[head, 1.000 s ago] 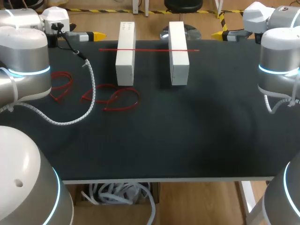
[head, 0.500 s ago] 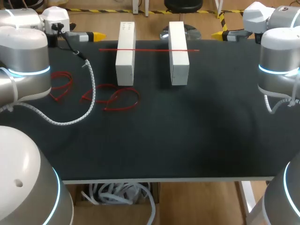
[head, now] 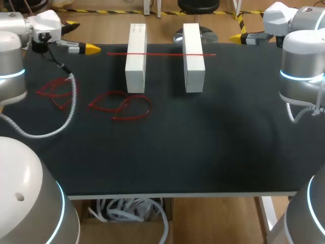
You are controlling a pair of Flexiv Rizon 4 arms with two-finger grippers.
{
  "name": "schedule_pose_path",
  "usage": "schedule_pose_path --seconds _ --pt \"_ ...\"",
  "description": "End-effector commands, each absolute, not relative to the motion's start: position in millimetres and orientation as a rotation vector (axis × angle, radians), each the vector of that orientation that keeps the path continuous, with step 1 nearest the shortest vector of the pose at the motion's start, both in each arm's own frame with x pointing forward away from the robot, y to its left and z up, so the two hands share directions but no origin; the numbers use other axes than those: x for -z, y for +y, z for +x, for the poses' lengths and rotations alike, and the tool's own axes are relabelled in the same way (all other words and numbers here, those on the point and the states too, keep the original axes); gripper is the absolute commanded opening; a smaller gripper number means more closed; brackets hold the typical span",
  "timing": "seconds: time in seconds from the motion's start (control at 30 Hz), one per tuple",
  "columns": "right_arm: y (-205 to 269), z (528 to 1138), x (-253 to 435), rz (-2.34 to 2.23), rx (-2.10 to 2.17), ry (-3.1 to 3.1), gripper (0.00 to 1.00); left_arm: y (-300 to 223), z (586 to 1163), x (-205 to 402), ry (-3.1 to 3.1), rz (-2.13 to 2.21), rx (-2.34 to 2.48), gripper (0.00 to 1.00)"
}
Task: Grab the tape and strap the tape.
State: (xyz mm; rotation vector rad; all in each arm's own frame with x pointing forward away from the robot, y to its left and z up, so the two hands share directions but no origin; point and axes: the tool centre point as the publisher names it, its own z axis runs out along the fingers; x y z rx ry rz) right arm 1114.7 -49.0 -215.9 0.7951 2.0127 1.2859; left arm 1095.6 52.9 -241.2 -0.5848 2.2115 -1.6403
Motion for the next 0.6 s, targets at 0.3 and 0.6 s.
schedule_pose_path --seconds 0.3,0.6 --pt "-49.4 1114.3 216.3 0.794 -1.288 2.011 1.0 48.9 1093.0 253.9 2.324 -0.404 1.79 1.0" --pt "-49.4 1114.3 216.3 0.794 -1.288 2.011 1.0 35.0 1095.0 260.2 2.34 -0.318 1.806 0.67"
